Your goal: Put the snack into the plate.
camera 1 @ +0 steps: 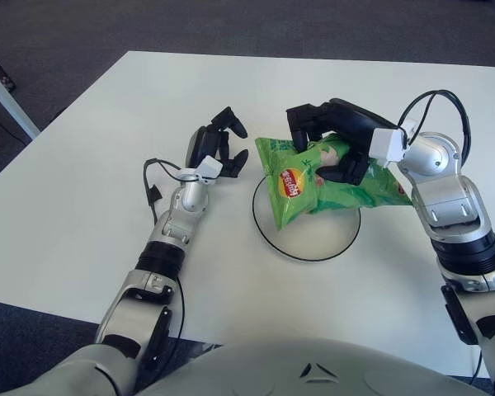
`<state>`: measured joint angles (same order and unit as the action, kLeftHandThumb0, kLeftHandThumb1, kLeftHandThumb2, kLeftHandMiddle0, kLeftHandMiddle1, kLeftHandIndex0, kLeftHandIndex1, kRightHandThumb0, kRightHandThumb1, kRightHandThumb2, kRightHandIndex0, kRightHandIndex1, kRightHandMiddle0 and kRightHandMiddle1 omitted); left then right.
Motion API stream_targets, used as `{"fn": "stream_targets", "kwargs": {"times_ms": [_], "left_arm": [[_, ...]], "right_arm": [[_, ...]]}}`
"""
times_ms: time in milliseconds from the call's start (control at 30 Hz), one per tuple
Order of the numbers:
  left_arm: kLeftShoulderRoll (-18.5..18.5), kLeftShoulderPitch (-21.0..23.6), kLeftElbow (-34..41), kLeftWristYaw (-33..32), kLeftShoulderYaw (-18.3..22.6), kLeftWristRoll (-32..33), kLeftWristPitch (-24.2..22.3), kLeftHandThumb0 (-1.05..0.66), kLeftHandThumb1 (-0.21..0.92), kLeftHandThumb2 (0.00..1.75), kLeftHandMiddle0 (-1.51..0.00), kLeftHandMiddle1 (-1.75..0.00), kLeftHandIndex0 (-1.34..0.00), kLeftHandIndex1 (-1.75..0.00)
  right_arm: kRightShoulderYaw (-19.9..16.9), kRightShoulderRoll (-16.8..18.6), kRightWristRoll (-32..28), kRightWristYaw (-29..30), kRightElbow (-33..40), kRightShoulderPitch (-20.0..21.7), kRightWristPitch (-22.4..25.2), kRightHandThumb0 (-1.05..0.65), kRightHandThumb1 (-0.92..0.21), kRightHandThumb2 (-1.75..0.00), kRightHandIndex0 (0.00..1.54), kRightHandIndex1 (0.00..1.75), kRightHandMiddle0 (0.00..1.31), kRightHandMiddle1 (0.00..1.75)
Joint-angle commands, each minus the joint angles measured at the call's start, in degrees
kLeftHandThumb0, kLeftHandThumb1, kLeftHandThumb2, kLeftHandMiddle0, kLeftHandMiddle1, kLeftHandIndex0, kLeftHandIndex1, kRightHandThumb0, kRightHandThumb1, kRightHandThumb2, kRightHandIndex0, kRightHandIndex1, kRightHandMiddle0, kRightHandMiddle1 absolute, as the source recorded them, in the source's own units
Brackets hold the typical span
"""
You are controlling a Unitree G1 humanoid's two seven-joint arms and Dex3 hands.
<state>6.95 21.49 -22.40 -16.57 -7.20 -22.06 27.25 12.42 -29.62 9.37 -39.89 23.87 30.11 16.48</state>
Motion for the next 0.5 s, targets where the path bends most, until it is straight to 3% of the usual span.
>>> {"fn": "stream_targets", "kwargs": {"times_ms": [0, 367, 467], "left_arm": [[-1.56, -3.35, -1.6, -1.89, -0.31, -0.23, 0.36, -0.5, 0.27, 1.37, -1.32, -1.75, -0.65, -1.75], [-1.46, -2.34, -3.97, 0.4, -0.86, 2.69, 2.98, -0.51, 0.25, 1.4, -1.34, -1.75, -0.67, -1.75], [-1.39, -2.26, -3.93, 2.06, -1.01, 3.62, 2.43, -0.5, 0.26, 1.39, -1.34, -1.75, -0.66, -1.75]], "right_arm": [[0.61, -1.16, -1.1, -2.25, 1.83, 0.15, 3.44, 0.0, 0.08, -1.75, 0.93, 1.68, 0.68, 1.75], [0.24, -0.48, -2.98, -2.51, 4.75, -0.48, 10.65, 0.0, 0.08, -1.75, 0.93, 1.7, 0.67, 1.75], [-0.54, -0.05, -4.12, -2.4, 5.45, -1.05, 11.92, -0.01, 0.12, -1.75, 0.94, 1.73, 0.77, 1.6]]}}
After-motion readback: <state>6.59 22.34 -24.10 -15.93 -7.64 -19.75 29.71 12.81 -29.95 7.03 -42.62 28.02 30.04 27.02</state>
